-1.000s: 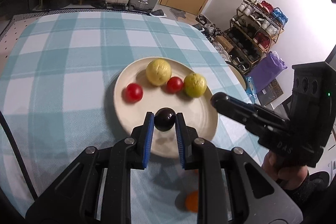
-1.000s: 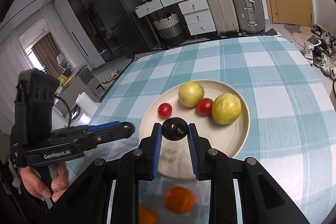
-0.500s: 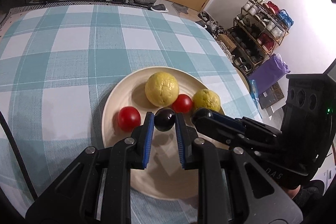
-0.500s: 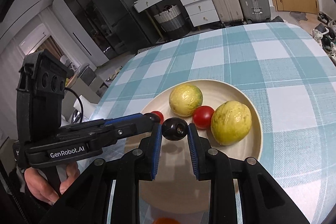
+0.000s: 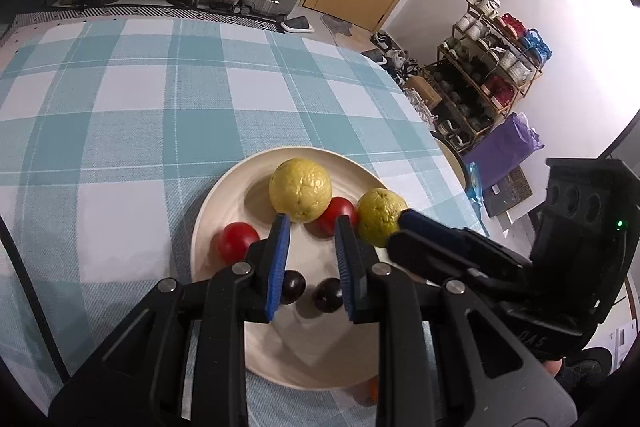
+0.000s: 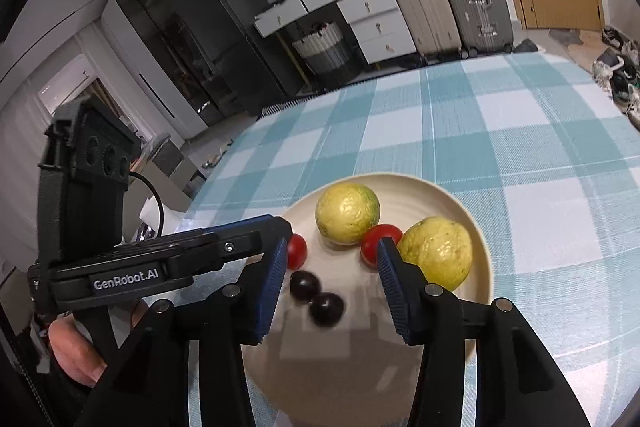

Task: Organize fruits
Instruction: 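Carry both dark plums onto the cream plate and open both grippers, then lift both open grippers away from the plate toward the brown fruits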

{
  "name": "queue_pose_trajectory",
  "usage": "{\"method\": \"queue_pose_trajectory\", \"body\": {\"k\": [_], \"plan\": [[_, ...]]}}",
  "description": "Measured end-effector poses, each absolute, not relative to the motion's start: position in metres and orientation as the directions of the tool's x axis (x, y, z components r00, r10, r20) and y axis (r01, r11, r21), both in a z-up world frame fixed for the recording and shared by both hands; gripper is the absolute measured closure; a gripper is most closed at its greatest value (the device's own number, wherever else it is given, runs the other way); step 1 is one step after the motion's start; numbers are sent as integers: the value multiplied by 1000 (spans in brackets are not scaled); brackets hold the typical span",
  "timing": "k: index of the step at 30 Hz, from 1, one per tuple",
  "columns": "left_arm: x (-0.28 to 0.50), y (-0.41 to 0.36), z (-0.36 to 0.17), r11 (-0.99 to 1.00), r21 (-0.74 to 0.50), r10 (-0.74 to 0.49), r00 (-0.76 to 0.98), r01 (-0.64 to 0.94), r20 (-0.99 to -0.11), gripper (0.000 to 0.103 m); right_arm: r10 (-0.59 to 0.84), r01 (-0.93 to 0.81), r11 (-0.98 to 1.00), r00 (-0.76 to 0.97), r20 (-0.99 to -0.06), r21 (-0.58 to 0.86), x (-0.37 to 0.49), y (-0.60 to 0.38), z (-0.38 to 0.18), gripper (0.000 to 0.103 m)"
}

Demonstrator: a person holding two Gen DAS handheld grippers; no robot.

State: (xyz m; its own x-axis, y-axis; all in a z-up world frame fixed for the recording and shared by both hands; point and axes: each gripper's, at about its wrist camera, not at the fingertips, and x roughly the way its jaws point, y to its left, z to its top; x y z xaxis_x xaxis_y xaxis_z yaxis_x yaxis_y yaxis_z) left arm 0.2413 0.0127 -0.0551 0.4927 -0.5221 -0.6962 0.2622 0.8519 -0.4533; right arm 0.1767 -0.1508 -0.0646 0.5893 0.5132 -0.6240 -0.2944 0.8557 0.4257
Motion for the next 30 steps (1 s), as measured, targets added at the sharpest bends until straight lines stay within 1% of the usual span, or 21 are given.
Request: {"method": "queue_pose_trajectory", "body": {"k": [5, 9, 11, 13, 16, 17, 18, 19, 20, 21, 22, 23, 24, 25, 27, 29, 30], "plan": [[223, 17, -49, 869, -430, -491, 515, 244, -702, 81, 492, -281, 868, 610, -621, 410, 163, -160, -58, 51], [205, 20, -43, 883, -407, -465, 532, 231, -707, 81, 476, -269, 875, 622, -621, 402, 150, -166, -55, 50], [195, 21, -40, 888, -398, -456, 540, 229, -708, 81, 469, -264, 879, 628, -620, 397, 144, -168, -53, 46], [185, 21, -37, 894, -388, -444, 550, 222, -707, 80, 464, -265, 881, 641, -611, 392, 137, -169, -50, 38], [168, 22, -31, 901, -376, -430, 566, 217, -704, 80, 462, -280, 883, 660, -592, 378, 125, -170, -42, 35], [162, 22, -29, 905, -368, -422, 573, 216, -703, 78, 463, -287, 882, 666, -584, 372, 121, -170, -40, 34], [157, 22, -27, 908, -359, -414, 581, 214, -701, 75, 464, -294, 883, 673, -576, 367, 116, -170, -37, 31], [152, 21, -26, 911, -353, -407, 587, 212, -700, 67, 462, -300, 884, 681, -568, 360, 112, -170, -35, 27], [146, 21, -23, 918, -339, -391, 597, 205, -700, 58, 461, -304, 885, 689, -560, 354, 109, -170, -33, 25], [139, 21, -20, 929, -314, -365, 616, 195, -698, 52, 460, -310, 885, 699, -547, 347, 104, -171, -30, 22], [135, 20, -18, 934, -299, -352, 627, 194, -695, 50, 461, -319, 885, 709, -534, 340, 99, -171, -27, 20], [129, 19, -15, 939, -285, -341, 638, 193, -690, 46, 460, -325, 886, 717, -524, 332, 94, -170, -25, 19], [124, 19, -13, 942, -276, -333, 646, 191, -687, 40, 457, -328, 887, 722, -520, 324, 90, -170, -24, 16], [120, 19, -11, 945, -269, -323, 654, 185, -685, 36, 453, -328, 889, 725, -518, 318, 87, -170, -23, 15], [109, 19, -7, 951, -257, -305, 670, 173, -677, 23, 454, -333, 889, 728, -514, 314, 82, -169, -22, 15], [103, 19, -4, 956, -242, -287, 681, 164, -673, 21, 454, -335, 889, 730, -512, 312, 76, -169, -20, 13], [99, 18, -3, 960, -229, -275, 684, 160, -676, 19, 452, -333, 890, 732, -509, 310, 73, -170, -19, 10]]}}
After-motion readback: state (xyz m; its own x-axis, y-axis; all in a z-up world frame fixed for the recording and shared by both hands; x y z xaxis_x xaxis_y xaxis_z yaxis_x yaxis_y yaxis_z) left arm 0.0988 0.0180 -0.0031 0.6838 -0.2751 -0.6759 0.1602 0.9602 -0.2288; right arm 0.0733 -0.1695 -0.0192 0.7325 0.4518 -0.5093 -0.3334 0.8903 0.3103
